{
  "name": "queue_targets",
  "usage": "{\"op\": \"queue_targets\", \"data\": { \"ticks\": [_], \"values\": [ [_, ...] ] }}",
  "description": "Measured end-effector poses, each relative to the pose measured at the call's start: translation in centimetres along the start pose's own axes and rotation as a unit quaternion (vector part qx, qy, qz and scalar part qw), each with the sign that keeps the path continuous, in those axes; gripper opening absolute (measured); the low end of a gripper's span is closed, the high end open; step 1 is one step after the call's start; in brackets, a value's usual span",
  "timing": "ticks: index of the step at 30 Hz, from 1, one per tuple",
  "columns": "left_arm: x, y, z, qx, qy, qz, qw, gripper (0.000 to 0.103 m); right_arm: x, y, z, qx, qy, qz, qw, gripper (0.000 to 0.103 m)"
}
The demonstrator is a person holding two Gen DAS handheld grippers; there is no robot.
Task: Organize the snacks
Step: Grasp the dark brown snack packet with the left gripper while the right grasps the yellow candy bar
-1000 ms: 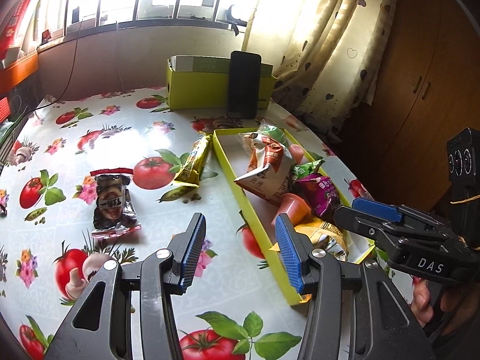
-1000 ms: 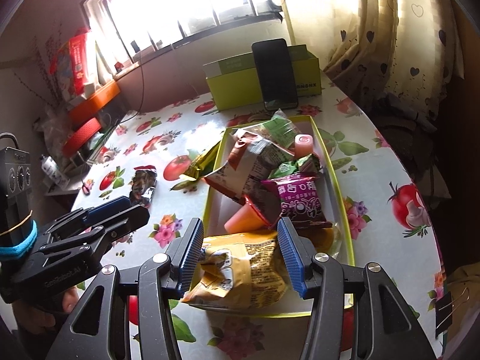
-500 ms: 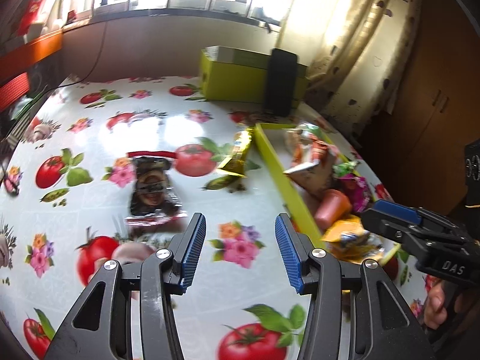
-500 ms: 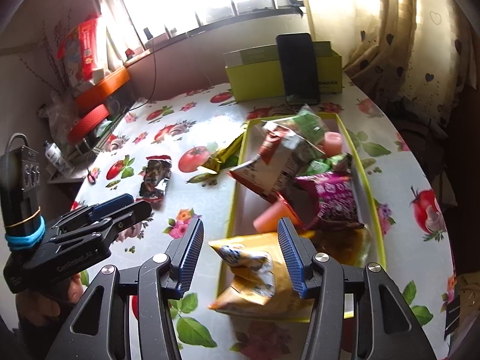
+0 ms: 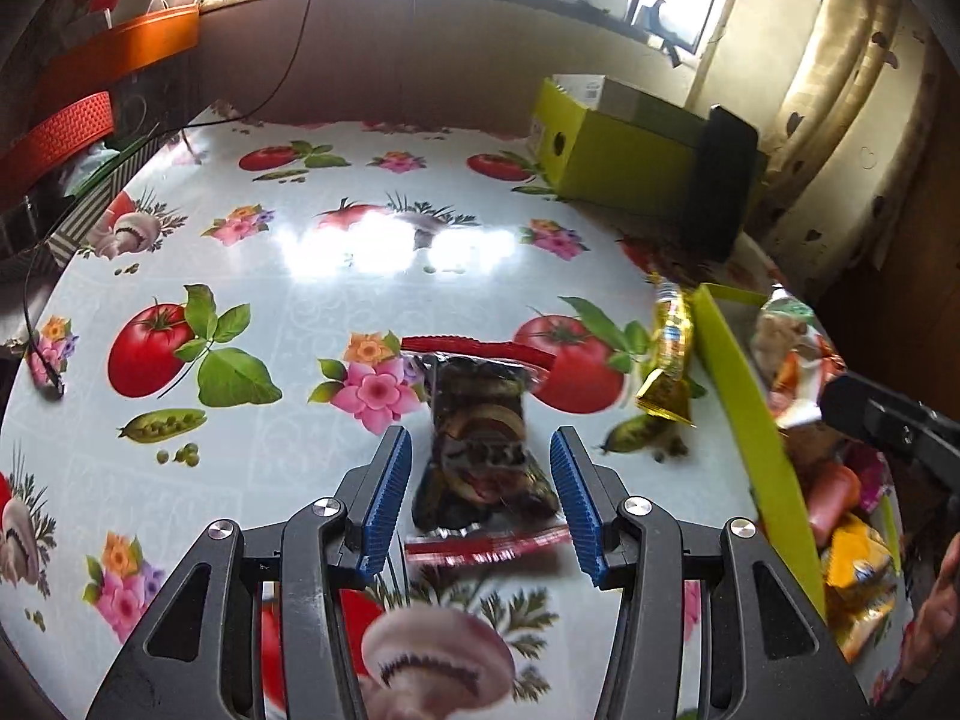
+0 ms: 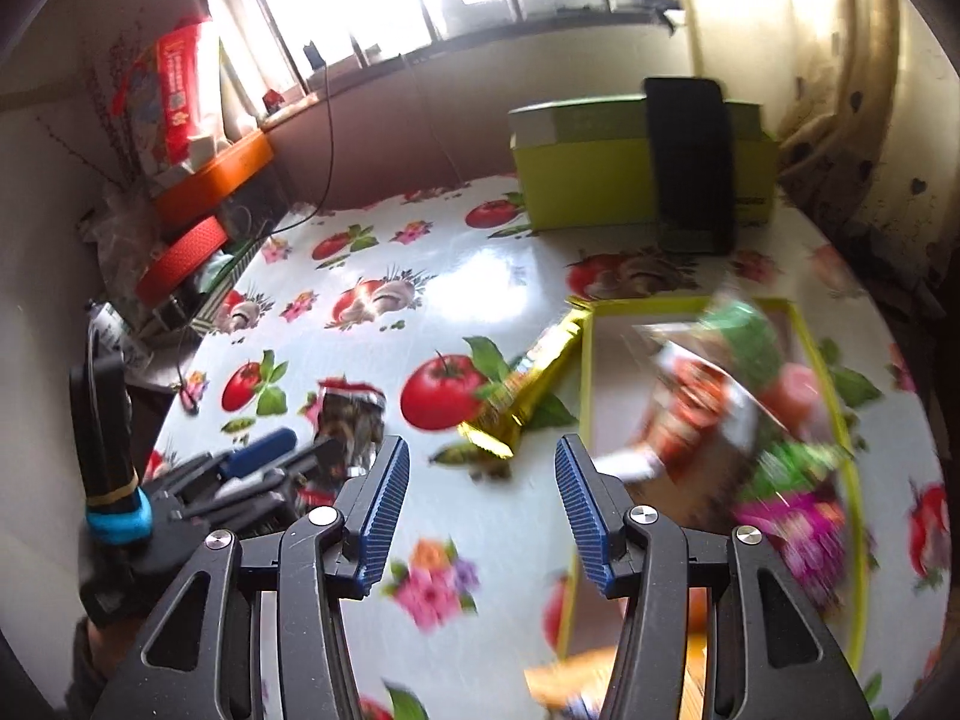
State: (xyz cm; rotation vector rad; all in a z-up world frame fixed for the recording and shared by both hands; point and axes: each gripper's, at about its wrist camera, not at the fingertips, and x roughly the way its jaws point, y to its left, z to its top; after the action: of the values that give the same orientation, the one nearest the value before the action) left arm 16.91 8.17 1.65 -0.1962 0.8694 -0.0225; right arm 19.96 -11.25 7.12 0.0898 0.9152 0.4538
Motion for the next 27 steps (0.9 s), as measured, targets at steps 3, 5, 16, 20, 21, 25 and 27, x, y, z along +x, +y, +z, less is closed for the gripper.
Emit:
{"op": "queue_targets", "data": {
  "ticks": [3,5,16,20,21,25,27],
  "values": [
    [1.6,0.1,0.4,0.002,0.011,0.009,0.9999,0.050,3.0,0.2,1.6,-0.001,0.026,-0.021,0.999,0.047],
    [2.3,0.3,0.6,0.001,0.018,0.011,0.9998,0.050,4.8,0.3,2.3,-0.007,0.046,-0.039,0.998,0.045],
    [3.2,0.6,0.9,0.011,0.010,0.023,0.9996,0.039,12.5,0.3,4.3,-0.041,0.123,-0.128,0.983,0.030],
    [3.1,1.0,1.0,0.004,0.008,0.021,0.9997,0.037,12.3,0.3,4.6,-0.047,0.119,-0.120,0.985,0.020],
    [3.0,1.1,1.0,0.002,0.007,0.020,0.9998,0.036,11.8,0.3,4.6,-0.046,0.112,-0.115,0.986,0.020],
    [2.2,1.5,1.0,-0.007,0.001,0.012,0.9999,0.036,8.9,0.7,4.2,-0.053,0.085,-0.088,0.991,0.020],
    [1.6,1.4,1.1,-0.009,-0.005,0.007,0.9999,0.036,7.1,0.9,3.9,-0.056,0.071,-0.077,0.993,0.020]
  ]
}}
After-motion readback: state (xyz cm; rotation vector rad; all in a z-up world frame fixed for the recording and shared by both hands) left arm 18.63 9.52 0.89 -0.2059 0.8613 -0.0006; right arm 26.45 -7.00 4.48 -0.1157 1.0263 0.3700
